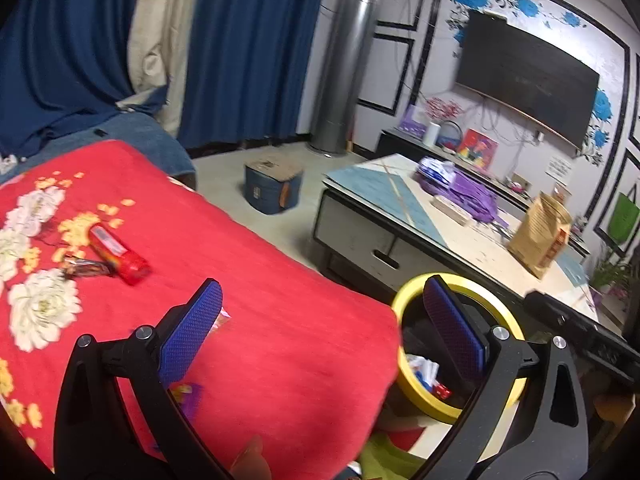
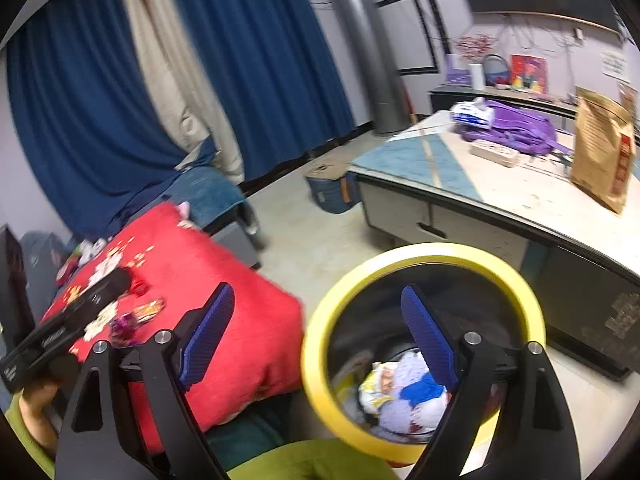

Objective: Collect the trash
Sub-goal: 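Move both tools back over the bed toward the purple wrappers and red tube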

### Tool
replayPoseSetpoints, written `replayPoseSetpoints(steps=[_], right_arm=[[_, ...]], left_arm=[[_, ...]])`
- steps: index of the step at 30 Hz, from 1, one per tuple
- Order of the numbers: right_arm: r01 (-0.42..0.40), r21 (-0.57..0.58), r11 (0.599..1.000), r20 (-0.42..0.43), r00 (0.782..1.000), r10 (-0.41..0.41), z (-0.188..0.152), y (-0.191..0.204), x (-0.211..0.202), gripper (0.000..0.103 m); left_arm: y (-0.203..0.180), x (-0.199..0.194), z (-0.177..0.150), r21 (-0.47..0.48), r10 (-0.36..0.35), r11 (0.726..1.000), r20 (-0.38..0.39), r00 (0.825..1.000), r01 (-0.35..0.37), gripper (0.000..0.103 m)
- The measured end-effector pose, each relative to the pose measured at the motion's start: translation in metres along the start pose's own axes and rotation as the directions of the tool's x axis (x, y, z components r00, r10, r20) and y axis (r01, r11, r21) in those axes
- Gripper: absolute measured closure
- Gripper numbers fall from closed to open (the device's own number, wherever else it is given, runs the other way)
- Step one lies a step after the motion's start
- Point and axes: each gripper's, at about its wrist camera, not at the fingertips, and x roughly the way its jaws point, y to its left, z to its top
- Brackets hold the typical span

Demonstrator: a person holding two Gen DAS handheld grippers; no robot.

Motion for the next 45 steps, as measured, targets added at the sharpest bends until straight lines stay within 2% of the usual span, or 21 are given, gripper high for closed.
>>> replayPoseSetpoints(steps=[13, 18, 24, 30, 34, 42, 45], right_arm=[[-0.124, -0.153, 0.98, -0.069, 0.991, 0.115, -0.014, 0.085, 0.012, 0.019], [-0.172, -0.195, 0.966, -0.094, 0.983, 0.156, -0.018, 0.113, 0.018, 0.018], [-0.24, -0.257, 0.936, -0.147, 0.967, 0.207, -0.029, 0.153, 0.03, 0.018], [-0.297, -0.315, 0.901, -0.207, 0.948, 0.24, -0.039, 0.189, 0.045, 0.018], [-0.334, -0.34, 0.879, -0.254, 0.933, 0.256, -0.044, 0.211, 0.06, 0.018], [-0.381, -0.398, 0.835, -0.325, 0.909, 0.26, -0.058, 0.246, 0.095, 0.018], [-0.396, -0.412, 0.82, -0.353, 0.9, 0.258, -0.06, 0.256, 0.111, 0.026]], left_arm=[[0.057, -0.023, 0.01, -0.063, 0.147, 0.988, 0.063, 0.987, -0.143, 0.011], [0.088, -0.032, 0.013, -0.119, 0.203, 0.973, 0.058, 0.977, -0.195, 0.011], [0.117, -0.038, 0.018, -0.166, 0.239, 0.96, 0.052, 0.97, -0.227, 0.011], [0.162, -0.042, 0.017, -0.249, 0.286, 0.929, 0.021, 0.958, -0.272, 0.011], [0.187, -0.044, 0.014, -0.286, 0.307, 0.912, 0.002, 0.952, -0.294, 0.011], [0.213, -0.031, 0.0, -0.335, 0.313, 0.891, -0.036, 0.949, -0.306, 0.011], [0.219, -0.024, -0.003, -0.347, 0.301, 0.889, -0.052, 0.952, -0.3, 0.011]])
